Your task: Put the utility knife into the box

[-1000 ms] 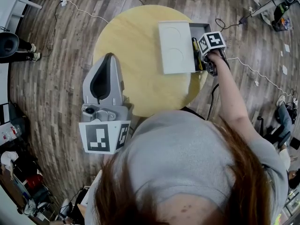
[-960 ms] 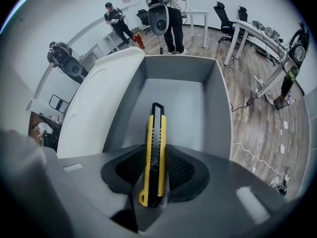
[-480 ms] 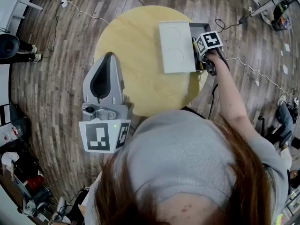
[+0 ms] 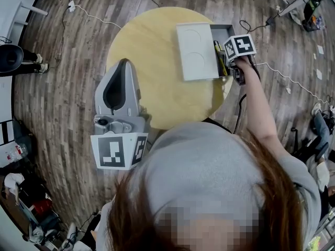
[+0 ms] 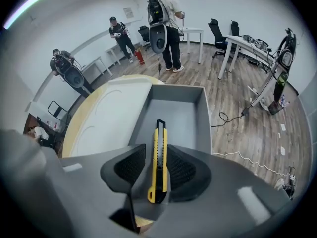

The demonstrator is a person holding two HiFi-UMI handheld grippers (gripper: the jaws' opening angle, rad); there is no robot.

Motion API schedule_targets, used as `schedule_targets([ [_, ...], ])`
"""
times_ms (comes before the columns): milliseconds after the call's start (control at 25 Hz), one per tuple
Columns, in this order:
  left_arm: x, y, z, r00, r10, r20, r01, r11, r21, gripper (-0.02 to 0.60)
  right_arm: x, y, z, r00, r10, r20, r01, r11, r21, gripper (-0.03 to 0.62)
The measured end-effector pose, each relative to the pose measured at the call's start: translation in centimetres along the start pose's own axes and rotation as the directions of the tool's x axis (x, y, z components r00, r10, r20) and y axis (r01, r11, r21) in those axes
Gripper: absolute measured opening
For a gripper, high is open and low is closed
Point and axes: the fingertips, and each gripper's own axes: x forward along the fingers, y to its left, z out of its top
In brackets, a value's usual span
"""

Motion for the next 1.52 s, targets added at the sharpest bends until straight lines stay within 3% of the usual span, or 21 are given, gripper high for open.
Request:
schedule_targets([
  [120,0.0,-0.3,0.0,1.0,-0.013,0.0,0.013,1.0,0.001,-0.006,-2.0,0.9,0.9,0.997,0.016,0.07,-0.016,1.0,0.002,0.138],
  [240,0.1,-0.7,0.1,1.0,-0.027,0.003,0.027,1.0,0.005,-0.006,-5.0,1.6,2.4,0.98,-0.005,0.199,0.008,1.0,-0.012,0.063],
  [360,0.3,-1.0,0.3,0.999,-0.039,0.009,0.039,0.999,0.014,-0.006,-8.8,2.6,4.4,0.932,-0.02,0.362,0.035,0.999,-0.034,0.015],
  [480,0.4,-1.7,0.4,0.998,-0.058,0.014,0.058,0.998,0.018,-0.006,-13.5,4.2,6.1,0.853,-0.001,0.523,0.035,0.998,-0.054,0.006],
  [640,0.5,-2.5,0.7,0.997,-0.074,0.021,0.073,0.997,0.027,-0.006,-20.3,7.0,7.3,0.72,0.073,0.69,0.028,0.991,-0.134,0.005],
  [720,0.6,-2.9,1.0,0.996,-0.079,0.03,0.077,0.996,0.036,-0.006,-24.2,8.9,7.7,0.636,0.125,0.762,0.045,0.979,-0.198,0.005],
  [760,0.6,-3.2,1.1,0.996,-0.08,0.035,0.079,0.996,0.04,-0.006,-26.3,10.0,7.7,0.582,0.156,0.798,0.052,0.972,-0.228,0.005],
  [920,0.4,-4.0,1.9,0.995,-0.08,0.052,0.078,0.996,0.052,-0.006,-34.8,14.2,6.8,0.323,0.293,0.9,0.083,0.939,-0.335,0.005],
  [1000,0.3,-4.6,2.4,0.995,-0.077,0.064,0.073,0.995,0.063,-0.006,-37.6,15.3,5.7,0.232,0.337,0.912,0.1,0.925,-0.368,0.005],
  [1040,0.2,-4.9,2.5,0.995,-0.074,0.068,0.07,0.995,0.068,-0.006,-38.4,15.6,5.2,0.203,0.356,0.912,0.106,0.918,-0.382,0.005],
  [1120,0.1,-5.2,2.7,0.995,-0.067,0.07,0.061,0.995,0.076,-0.006,-39.2,16.2,4.5,0.173,0.387,0.906,0.113,0.906,-0.409,0.005],
  [1360,-1.1,-6.1,1.8,0.999,-0.031,0.039,0.027,0.994,0.108,-0.006,-38.8,16.7,3.2,0.134,0.47,0.873,0.051,0.876,-0.479,0.005],
  [1520,-2.1,-5.9,1.2,1.0,-0.005,0.029,0.002,0.994,0.107,-0.006,-38.7,17.2,2.5,0.13,0.501,0.856,0.053,0.858,-0.51,0.005],
])
